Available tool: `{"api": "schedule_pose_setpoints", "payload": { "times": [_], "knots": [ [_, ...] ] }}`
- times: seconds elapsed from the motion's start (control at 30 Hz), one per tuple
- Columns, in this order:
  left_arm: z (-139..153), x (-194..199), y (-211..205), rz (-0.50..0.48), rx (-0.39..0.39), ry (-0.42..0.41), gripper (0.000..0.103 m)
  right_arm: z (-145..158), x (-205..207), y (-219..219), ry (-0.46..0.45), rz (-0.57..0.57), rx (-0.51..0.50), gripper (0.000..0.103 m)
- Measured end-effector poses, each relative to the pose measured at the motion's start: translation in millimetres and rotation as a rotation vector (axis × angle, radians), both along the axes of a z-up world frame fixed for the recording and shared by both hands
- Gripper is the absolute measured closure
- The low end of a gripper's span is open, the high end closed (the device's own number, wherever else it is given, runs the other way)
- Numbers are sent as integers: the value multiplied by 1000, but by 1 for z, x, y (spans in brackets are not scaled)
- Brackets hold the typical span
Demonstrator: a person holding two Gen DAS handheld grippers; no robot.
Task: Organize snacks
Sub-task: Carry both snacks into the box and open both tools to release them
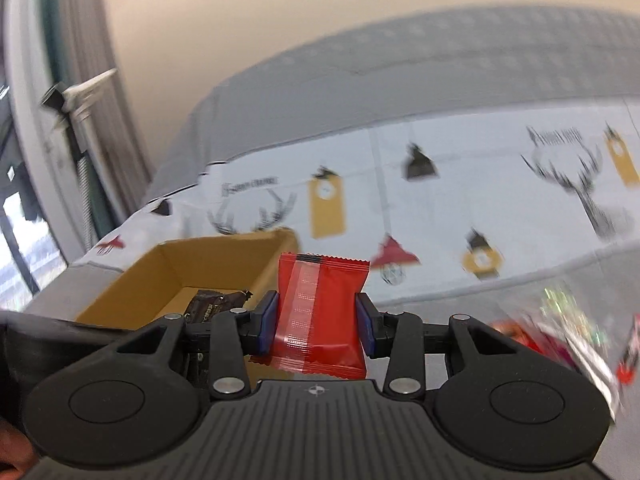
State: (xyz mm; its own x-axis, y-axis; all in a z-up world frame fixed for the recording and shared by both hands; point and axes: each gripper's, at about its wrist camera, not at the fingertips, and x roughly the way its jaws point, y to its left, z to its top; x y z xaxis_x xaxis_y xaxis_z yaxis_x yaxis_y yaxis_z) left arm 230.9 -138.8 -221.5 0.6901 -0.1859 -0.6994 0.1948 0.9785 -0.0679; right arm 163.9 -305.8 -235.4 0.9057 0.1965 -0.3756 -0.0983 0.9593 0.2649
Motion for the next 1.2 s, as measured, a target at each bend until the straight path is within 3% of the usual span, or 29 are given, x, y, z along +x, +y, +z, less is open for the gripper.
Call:
{"api": "schedule_pose_setpoints", "payload": {
  "times": [0.2, 0.37, 0.6, 0.73, 0.87, 0.9, 1.03, 1.2],
  "knots": [
    [4, 5, 42, 48, 104, -40, 60, 8, 15, 35, -43, 114, 24, 61],
    [-10, 16, 80, 116, 150, 0, 60, -2, 33, 76, -33, 187, -80, 61],
    [-33, 33, 130, 171, 129, 45, 60, -19, 56, 126, -14, 291, -85, 61],
    [-54, 44, 152, 203, 104, 102, 60, -21, 62, 153, -3, 329, -163, 60],
    [-75, 52, 163, 217, 104, 157, 60, -21, 66, 163, 54, 358, -224, 60],
    [-78, 53, 163, 226, 100, 134, 60, -21, 69, 164, 90, 381, -232, 60],
    [-81, 50, 163, 204, 112, 130, 60, -25, 80, 170, 203, 429, -248, 59],
    [-80, 47, 166, 216, 80, 149, 58, -26, 81, 177, 255, 496, -269, 56]
  ]
}}
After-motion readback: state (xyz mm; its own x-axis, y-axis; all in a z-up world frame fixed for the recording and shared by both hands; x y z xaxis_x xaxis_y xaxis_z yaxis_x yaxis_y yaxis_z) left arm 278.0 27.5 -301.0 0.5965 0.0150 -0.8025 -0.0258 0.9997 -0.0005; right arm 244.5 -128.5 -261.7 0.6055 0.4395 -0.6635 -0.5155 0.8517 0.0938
